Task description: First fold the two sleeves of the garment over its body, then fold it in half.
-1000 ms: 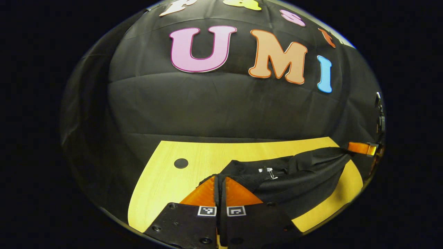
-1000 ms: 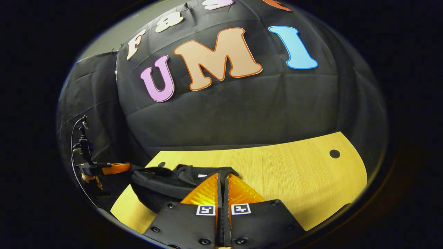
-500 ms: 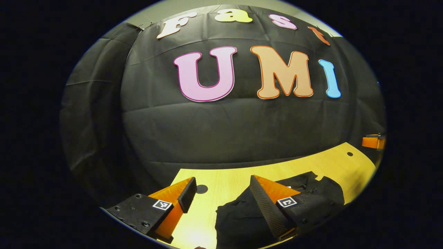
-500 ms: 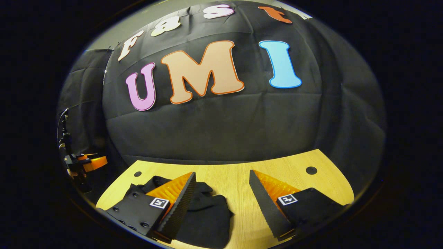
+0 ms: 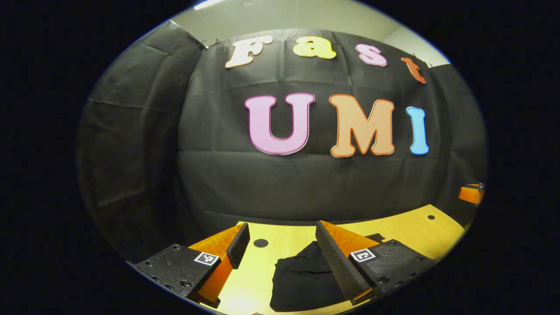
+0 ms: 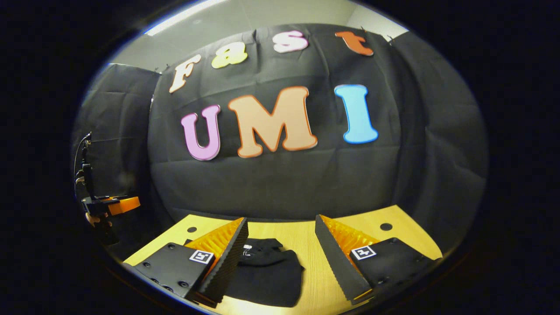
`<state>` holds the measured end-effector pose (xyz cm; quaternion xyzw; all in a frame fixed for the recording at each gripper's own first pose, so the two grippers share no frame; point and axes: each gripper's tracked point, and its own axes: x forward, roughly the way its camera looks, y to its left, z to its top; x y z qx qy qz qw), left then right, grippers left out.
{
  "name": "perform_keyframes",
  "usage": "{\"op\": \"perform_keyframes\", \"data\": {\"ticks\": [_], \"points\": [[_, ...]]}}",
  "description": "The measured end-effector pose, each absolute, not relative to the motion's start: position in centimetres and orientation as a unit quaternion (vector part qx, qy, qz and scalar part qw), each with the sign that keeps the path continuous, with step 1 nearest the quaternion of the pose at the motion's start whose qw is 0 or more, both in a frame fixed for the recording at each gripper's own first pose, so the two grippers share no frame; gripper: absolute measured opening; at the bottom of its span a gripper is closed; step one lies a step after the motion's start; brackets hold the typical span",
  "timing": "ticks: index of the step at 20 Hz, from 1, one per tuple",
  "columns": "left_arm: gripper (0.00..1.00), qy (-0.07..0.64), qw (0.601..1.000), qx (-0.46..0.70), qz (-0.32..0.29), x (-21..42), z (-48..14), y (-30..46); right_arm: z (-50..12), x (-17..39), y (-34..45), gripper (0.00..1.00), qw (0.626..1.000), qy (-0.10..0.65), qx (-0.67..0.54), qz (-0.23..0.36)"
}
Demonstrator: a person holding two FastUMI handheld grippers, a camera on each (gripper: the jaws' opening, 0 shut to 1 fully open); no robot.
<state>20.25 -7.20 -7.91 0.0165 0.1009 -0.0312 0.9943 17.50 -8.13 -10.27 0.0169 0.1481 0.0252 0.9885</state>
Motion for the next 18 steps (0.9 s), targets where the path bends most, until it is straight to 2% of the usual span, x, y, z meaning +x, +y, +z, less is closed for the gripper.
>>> {"op": "perform_keyframes", "data": {"ticks": [2, 5, 9, 10, 11, 12, 15, 16, 17, 18], "points": [[0.93, 0.078, 0.995, 0.040, -0.041, 16.8, -6.1, -7.6, -8.2, 14.0, -7.3, 0.98, 0.993, 0.118, 0.010, 0.021], [0.92, 0.054, 0.997, 0.041, -0.047, 11.7, -4.2, -7.7, -6.3, 8.8, -6.1, 0.94, 0.997, 0.078, 0.011, 0.015], [0.92, 0.029, 0.998, 0.050, -0.040, 6.4, -2.7, -6.4, -5.3, 2.9, -5.0, 0.97, 0.998, 0.065, 0.015, 0.010], [0.92, 0.030, 0.997, 0.057, -0.043, 5.4, -2.5, -6.1, -5.2, 1.6, -4.6, 0.93, 0.998, 0.066, 0.017, 0.012], [0.92, 0.030, 0.997, 0.059, -0.045, 4.5, -2.3, -6.0, -4.9, 0.5, -3.9, 0.97, 0.998, 0.065, 0.020, 0.016], [0.92, 0.028, 0.997, 0.058, -0.049, 3.8, -1.9, -5.9, -4.4, -0.5, -3.5, 0.94, 0.998, 0.059, 0.021, 0.018], [0.92, 0.022, 0.997, 0.049, -0.057, 2.2, -0.8, -5.8, -3.0, -2.8, -3.1, 0.97, 0.999, 0.039, 0.011, 0.016], [0.92, 0.020, 0.997, 0.046, -0.063, 1.9, -0.4, -6.0, -2.6, -3.4, -3.0, 0.93, 0.999, 0.034, 0.008, 0.016], [0.92, 0.016, 0.997, 0.042, -0.068, 1.6, 0.0, -6.1, -2.4, -3.9, -2.9, 0.94, 0.999, 0.033, 0.006, 0.015], [0.92, 0.011, 0.997, 0.039, -0.073, 1.4, 0.5, -6.2, -2.2, -4.3, -2.8, 1.00, 0.999, 0.031, 0.004, 0.014]]}}
